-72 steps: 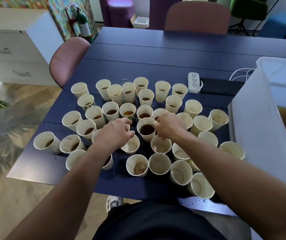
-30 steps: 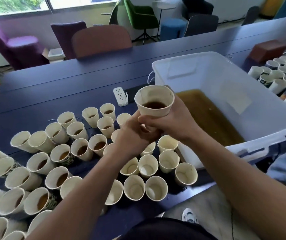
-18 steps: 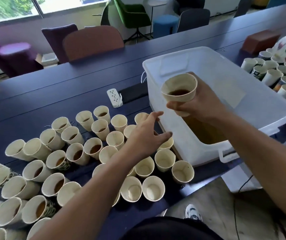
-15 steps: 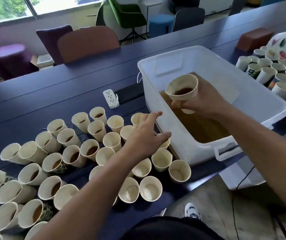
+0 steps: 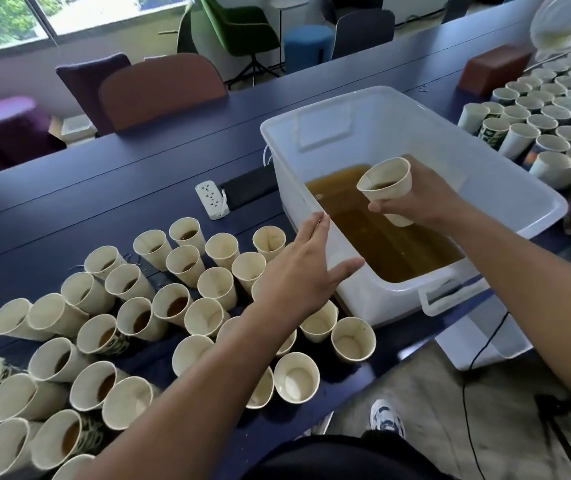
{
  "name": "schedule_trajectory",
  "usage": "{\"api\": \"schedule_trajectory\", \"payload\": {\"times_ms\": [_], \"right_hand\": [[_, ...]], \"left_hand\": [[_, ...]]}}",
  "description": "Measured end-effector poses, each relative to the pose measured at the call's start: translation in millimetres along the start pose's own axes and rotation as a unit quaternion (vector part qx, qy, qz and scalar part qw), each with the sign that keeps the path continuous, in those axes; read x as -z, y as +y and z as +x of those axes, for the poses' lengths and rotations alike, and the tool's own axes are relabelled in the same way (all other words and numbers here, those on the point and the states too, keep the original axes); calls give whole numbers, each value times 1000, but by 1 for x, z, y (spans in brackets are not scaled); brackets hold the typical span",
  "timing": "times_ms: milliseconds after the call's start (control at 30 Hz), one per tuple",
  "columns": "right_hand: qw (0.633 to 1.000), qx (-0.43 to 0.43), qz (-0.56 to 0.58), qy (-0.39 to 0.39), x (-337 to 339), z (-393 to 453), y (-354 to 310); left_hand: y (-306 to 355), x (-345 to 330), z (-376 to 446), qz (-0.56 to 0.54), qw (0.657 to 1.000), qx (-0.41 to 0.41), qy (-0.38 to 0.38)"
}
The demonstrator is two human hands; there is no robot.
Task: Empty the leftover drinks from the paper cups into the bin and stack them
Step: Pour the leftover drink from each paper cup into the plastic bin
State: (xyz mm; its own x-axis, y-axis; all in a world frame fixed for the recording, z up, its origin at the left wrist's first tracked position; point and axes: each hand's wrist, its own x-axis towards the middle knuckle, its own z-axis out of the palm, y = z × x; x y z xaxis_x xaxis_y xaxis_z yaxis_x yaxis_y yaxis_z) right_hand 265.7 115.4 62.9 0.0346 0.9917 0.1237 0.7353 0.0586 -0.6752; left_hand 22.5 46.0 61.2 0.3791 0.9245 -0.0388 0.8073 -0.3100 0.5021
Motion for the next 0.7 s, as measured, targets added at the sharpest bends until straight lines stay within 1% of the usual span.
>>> {"api": "schedule_trajectory", "payload": {"times_ms": [100, 267, 467, 700], "right_hand": [[1000, -16, -8, -5, -3, 0, 5], [996, -33, -80, -16, -6, -3, 4], [993, -25, -109, -29, -9, -5, 0], [987, -33, -156, -26, -9, -6, -4]], "left_hand": [[-1, 1, -1, 41, 999, 4, -4], [5, 5, 2, 80, 997, 19, -11], [7, 7, 1, 92, 995, 27, -22], [6, 6, 1, 86, 996, 30, -18]]}}
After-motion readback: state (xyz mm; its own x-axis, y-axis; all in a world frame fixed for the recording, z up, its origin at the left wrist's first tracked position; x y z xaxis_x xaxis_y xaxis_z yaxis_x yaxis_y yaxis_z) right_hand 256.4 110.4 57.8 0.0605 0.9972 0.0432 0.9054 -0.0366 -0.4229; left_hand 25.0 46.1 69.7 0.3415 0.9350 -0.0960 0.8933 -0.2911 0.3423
